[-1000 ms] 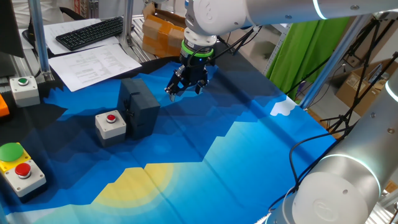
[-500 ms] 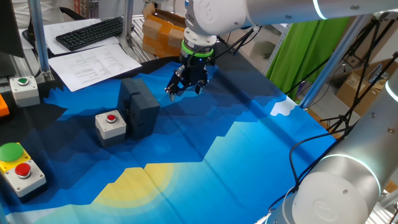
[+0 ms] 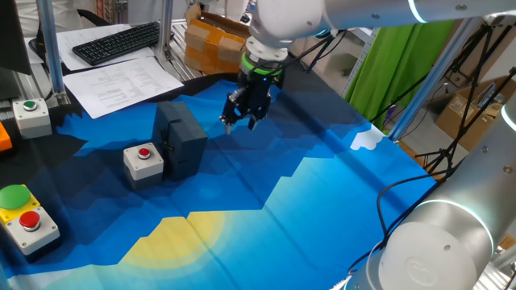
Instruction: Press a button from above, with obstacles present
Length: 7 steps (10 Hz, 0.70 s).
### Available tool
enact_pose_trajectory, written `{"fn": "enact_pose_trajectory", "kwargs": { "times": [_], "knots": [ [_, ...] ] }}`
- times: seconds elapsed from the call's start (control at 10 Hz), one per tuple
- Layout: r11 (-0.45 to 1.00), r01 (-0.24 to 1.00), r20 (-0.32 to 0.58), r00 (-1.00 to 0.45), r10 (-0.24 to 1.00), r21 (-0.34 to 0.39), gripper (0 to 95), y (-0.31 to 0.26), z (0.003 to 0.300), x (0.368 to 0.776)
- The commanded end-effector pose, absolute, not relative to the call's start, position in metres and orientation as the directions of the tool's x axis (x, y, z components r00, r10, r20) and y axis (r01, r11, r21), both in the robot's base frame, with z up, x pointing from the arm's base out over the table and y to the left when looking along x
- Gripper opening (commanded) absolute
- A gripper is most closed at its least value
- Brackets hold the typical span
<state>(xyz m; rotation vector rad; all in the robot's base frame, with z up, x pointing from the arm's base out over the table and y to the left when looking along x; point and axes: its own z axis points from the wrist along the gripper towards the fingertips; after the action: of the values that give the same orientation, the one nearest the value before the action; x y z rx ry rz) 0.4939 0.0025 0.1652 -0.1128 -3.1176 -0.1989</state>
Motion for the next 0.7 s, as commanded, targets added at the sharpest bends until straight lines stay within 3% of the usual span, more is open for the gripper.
{"fn": "enact_pose_trajectory", "kwargs": {
  "times": [0.1, 0.7],
  "knots": [
    [0.987, 0.082, 0.02, -0.997, 0.08, 0.138, 0.0, 0.007, 0.152, 0.499],
    [0.985, 0.091, 0.025, -0.996, 0.088, 0.146, 0.0, 0.012, 0.138, 0.508]
  ]
}}
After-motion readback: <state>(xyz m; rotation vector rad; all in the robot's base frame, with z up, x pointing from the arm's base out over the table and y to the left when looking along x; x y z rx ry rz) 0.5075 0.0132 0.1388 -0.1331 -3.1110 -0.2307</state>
